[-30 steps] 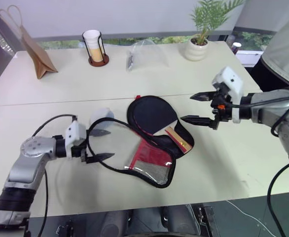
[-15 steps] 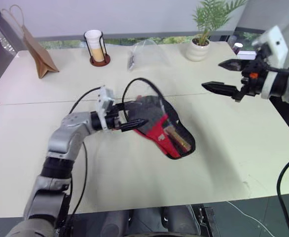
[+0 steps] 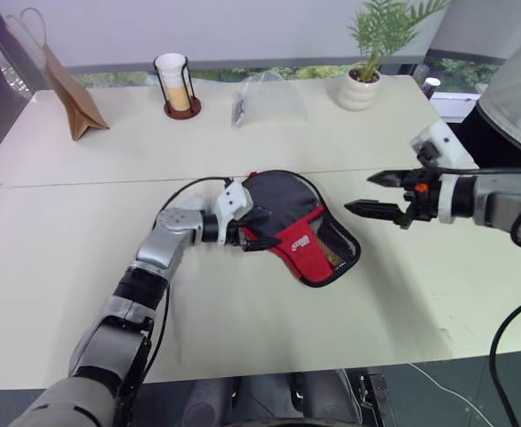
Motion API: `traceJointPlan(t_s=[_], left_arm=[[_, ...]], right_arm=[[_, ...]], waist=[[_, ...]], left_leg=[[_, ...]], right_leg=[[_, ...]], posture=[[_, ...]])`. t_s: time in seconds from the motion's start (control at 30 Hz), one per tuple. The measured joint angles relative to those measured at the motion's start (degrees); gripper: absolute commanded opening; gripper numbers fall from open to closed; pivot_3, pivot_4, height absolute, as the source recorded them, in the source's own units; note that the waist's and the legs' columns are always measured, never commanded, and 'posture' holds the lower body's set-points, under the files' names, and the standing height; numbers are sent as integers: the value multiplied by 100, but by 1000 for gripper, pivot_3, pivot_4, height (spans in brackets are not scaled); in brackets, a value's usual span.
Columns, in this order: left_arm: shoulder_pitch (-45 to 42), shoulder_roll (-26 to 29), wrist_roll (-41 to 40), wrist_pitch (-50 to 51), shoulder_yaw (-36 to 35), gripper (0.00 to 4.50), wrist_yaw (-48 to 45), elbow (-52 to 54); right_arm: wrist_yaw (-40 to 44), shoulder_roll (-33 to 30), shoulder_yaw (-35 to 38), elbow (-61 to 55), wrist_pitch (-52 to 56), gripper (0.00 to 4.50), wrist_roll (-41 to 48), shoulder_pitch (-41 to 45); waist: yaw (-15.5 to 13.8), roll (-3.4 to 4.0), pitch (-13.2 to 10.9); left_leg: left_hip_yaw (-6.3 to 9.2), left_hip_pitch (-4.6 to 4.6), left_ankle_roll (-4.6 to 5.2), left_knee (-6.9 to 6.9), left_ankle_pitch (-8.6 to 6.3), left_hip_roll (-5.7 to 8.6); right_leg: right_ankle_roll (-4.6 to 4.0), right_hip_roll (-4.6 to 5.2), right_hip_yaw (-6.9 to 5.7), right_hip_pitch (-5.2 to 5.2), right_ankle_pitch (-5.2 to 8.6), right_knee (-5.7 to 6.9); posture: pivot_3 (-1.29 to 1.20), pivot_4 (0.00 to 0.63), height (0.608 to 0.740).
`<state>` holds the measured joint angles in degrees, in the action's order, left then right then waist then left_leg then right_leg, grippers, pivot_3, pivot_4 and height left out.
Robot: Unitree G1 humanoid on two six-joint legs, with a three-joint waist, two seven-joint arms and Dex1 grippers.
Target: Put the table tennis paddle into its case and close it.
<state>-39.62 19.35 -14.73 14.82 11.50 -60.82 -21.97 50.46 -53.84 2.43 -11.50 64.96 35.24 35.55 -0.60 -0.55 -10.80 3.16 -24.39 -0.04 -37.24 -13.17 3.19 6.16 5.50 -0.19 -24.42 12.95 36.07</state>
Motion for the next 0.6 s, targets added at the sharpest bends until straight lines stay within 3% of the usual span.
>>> traceJointPlan(t_s=[0.37,0.6], left_arm=[[-113,849,-1263,1417,-1280,4193,46,1732],[420,1364,-1477,1748,-1711,4193,284,2237]], right_arm=[[998,444,-1475,2224,-345,4425,-604,375],[1422,789,-1645,2878,-712,4425,-970,626]], waist=[[122,1,0],[163,-3,3]], left_leg=[[2,2,0,4,0,0],[5,18,-1,4,0,-5]], right_leg=[[1,-7,0,-2,0,6],[1,-15,0,9,0,10]], posture=[[0,150,740],[0,150,740]])
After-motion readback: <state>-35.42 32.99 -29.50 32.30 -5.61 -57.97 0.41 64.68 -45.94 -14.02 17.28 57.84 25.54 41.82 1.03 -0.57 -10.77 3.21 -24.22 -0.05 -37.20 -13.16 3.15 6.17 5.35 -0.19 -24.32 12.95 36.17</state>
